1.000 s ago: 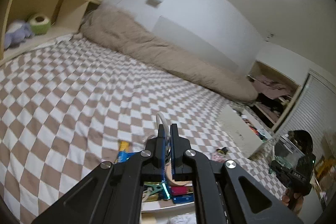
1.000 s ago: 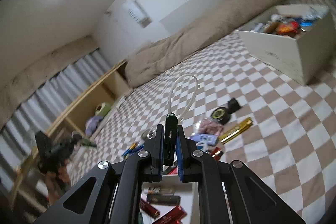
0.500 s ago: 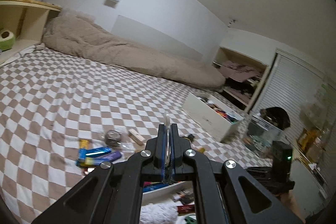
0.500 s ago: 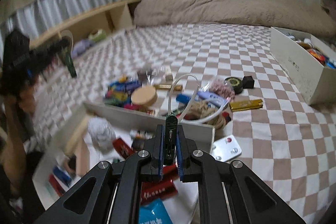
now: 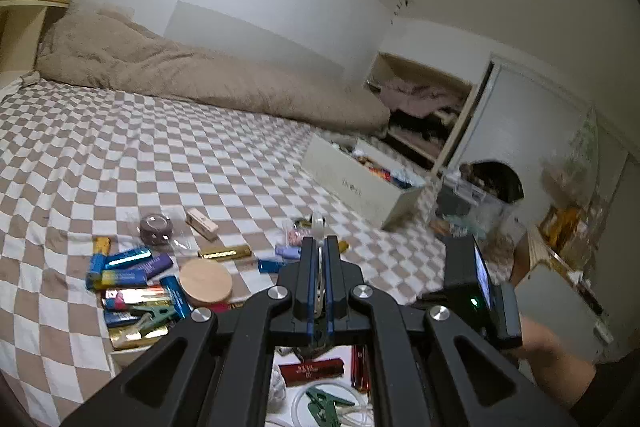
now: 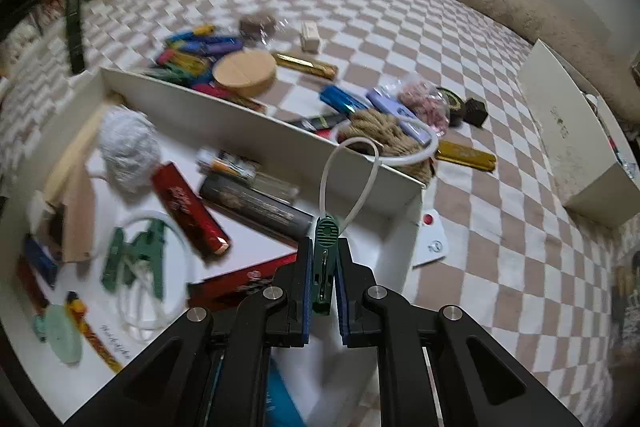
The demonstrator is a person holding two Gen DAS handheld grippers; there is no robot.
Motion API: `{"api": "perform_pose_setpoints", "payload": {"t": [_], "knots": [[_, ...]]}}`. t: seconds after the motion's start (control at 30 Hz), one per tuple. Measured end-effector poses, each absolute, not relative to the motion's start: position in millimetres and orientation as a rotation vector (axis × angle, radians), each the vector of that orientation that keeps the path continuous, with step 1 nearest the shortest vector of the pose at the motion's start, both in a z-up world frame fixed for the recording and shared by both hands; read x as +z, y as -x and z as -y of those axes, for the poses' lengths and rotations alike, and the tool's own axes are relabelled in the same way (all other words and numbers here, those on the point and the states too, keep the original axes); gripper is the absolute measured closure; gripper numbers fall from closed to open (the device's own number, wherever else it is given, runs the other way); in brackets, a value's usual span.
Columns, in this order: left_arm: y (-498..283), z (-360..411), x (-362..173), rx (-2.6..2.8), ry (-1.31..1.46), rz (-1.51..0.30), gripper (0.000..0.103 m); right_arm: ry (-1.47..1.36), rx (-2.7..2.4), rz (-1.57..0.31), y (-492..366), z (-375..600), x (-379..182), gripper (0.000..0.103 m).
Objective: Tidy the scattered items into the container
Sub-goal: 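Lift both held clothespins and carry them over the white tray, then open the right tool to drop its clothespin while the left tool releases its clothespin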
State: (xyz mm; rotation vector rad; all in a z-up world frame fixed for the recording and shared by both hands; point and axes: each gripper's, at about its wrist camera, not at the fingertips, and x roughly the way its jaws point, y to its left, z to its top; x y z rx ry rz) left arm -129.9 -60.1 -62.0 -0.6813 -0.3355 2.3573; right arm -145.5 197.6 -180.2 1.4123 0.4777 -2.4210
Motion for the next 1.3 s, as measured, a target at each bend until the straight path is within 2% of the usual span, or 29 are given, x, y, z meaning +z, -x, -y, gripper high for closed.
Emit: {"api": "perform_pose_setpoints", "payload": {"t": [0.17, 0.37, 0.7, 0.97, 1.3], "knots": [[128.8, 47.9, -72.7, 2.277, 0.749, 0.340, 0.099, -1.481, -2.432, -0.583, 152.7, -194.6, -190.4, 0.091], [127.5, 35.3, -84.6, 2.128, 0.832, 0.377, 0.099, -1.502, -2.467, -0.590, 154.9, -191.7, -189.2, 0.091], [127.1, 13.0, -100.5, 2.031, 0.946, 0.339, 0.099, -1.410, -2.510, -0.402, 128.4, -198.8, -160.6, 0.091], [139.5, 7.8, -125.3, 1.984, 1.093, 0.401, 0.099, -1.370, -2.510, -0.335, 107.7, -197.2, -150.1, 0.091], [139.9, -0.6, -142.5, 2.036, 1.210, 0.275, 0.099, -1.383, -2.490, -0.283, 98.4, -196.3, -157.3, 0.091]]}}
